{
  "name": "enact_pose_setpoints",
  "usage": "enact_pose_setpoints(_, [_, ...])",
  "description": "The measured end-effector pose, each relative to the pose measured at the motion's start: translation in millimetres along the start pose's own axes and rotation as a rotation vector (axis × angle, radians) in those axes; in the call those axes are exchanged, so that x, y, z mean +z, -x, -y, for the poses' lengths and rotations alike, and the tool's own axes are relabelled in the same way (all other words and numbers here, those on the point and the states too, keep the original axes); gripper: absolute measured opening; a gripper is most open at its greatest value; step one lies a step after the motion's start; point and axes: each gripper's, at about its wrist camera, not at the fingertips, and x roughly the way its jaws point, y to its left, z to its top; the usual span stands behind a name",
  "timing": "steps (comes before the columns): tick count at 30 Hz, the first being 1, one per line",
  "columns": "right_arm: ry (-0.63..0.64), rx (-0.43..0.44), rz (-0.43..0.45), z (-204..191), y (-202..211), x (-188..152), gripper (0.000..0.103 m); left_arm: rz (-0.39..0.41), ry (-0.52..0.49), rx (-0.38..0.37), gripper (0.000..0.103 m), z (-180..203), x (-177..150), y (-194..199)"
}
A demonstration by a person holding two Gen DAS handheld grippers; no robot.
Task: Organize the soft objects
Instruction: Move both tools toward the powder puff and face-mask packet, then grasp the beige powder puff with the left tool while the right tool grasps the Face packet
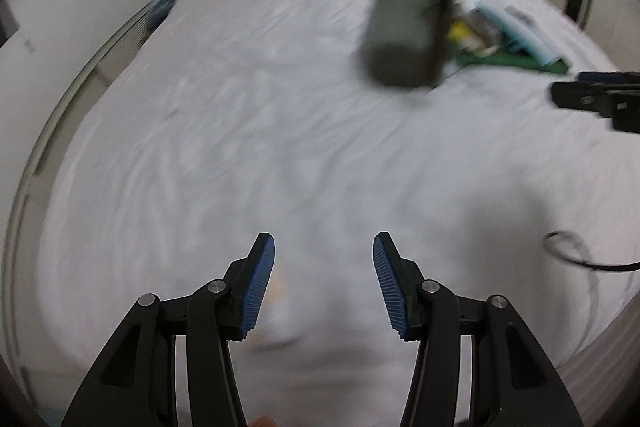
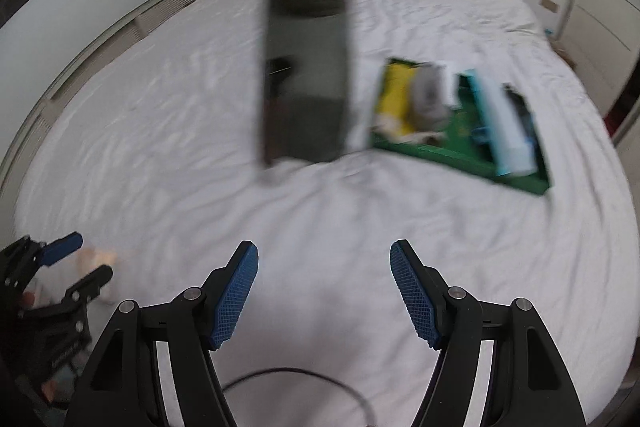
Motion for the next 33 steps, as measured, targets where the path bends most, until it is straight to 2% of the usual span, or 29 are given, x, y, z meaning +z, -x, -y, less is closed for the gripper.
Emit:
enact_pose_setpoints(4, [0.019, 0.056, -0.041, -59, -7, -18, 0.069, -0.075, 0.025, 0.070, 0.046, -55, -33, -20])
enact_pose_setpoints(8, [0.036, 0.100, -0.079, -101, -23, -25, 0.069, -0.121, 0.054, 0.076, 0.046, -88, -56, -45])
enact_pose_setpoints(11, [0.052, 0.128, -0.101, -133, -31, -30, 0.069, -0.151, 0.042, 0.043, 0.046, -98, -70, -65])
enact_pose_setpoints(19, [0.070, 0.129, -0.161, -166, -70, -42, 0.069, -0.153, 0.040, -0.076, 0.046, -110, -84, -81])
enact_pose_setpoints(21, [0.064, 0.129, -0.170, -169, -76, -42, 0.069, -0.149, 0.023, -0.099, 0.050, -110, -85, -82])
enact_pose_setpoints(33, [0.050, 0.163, -0.199, -197, -111, -53, 0.069, -0.171, -0.001, -0.135, 0.051, -118, -77, -112])
